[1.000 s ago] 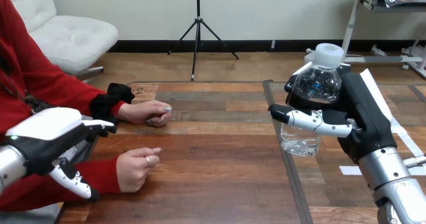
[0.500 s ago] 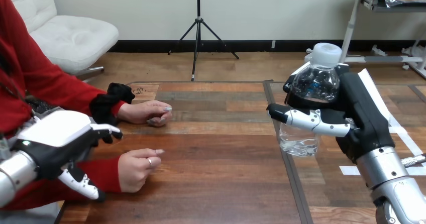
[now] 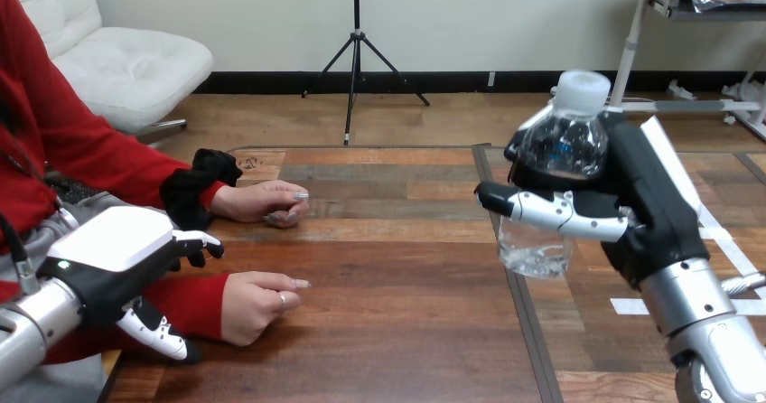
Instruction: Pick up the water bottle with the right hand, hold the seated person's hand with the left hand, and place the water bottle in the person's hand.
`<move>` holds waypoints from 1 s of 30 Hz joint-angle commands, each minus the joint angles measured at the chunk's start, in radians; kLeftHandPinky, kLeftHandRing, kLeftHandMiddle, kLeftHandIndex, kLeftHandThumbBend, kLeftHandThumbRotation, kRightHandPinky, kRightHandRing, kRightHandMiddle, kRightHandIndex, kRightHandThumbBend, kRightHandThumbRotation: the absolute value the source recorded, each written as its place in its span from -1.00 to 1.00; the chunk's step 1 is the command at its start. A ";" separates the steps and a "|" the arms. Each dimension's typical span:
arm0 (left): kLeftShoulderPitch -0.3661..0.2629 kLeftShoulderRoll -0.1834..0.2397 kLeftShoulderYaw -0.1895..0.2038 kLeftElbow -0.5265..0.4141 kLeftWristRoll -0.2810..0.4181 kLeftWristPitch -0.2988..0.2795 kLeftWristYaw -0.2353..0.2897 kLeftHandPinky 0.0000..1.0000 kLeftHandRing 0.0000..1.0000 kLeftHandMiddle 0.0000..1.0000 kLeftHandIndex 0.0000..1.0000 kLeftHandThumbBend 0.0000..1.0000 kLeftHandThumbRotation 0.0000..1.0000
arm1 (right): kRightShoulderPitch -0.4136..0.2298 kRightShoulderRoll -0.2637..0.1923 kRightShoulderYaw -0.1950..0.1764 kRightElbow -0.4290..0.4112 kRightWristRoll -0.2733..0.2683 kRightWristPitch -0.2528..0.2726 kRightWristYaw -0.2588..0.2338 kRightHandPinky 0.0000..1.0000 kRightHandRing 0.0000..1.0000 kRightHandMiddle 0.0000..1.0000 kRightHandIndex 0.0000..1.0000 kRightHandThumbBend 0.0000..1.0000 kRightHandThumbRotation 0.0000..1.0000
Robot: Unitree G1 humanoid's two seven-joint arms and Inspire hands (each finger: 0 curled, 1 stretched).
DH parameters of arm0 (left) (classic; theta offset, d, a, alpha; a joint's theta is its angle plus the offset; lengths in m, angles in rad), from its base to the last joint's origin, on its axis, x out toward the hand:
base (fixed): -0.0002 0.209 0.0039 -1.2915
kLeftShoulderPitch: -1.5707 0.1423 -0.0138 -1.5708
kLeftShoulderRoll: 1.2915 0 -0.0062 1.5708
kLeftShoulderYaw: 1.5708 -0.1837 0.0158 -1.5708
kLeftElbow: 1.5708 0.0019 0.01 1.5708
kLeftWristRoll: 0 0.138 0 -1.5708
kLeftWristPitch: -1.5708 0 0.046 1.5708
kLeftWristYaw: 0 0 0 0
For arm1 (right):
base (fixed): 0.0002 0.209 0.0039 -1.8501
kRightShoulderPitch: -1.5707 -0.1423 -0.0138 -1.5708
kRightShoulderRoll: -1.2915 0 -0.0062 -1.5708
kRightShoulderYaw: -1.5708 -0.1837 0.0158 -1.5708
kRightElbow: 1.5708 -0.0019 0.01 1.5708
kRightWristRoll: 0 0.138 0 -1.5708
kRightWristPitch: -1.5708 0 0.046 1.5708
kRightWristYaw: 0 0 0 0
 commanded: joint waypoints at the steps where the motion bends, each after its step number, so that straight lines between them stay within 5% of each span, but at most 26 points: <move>1: -0.099 -0.010 -0.035 0.071 0.030 -0.010 0.080 0.28 0.39 0.50 0.60 1.00 -0.32 | -0.089 0.002 -0.007 -0.108 0.015 0.000 -0.016 -0.60 -0.50 -0.36 -0.26 0.63 -1.00; 30: -0.217 -0.111 -0.191 0.311 0.101 0.026 0.222 0.19 0.26 0.35 0.49 1.00 -0.22 | -0.072 -0.015 -0.029 -0.302 0.052 0.147 -0.022 -0.64 -0.53 -0.38 -0.30 0.60 -1.00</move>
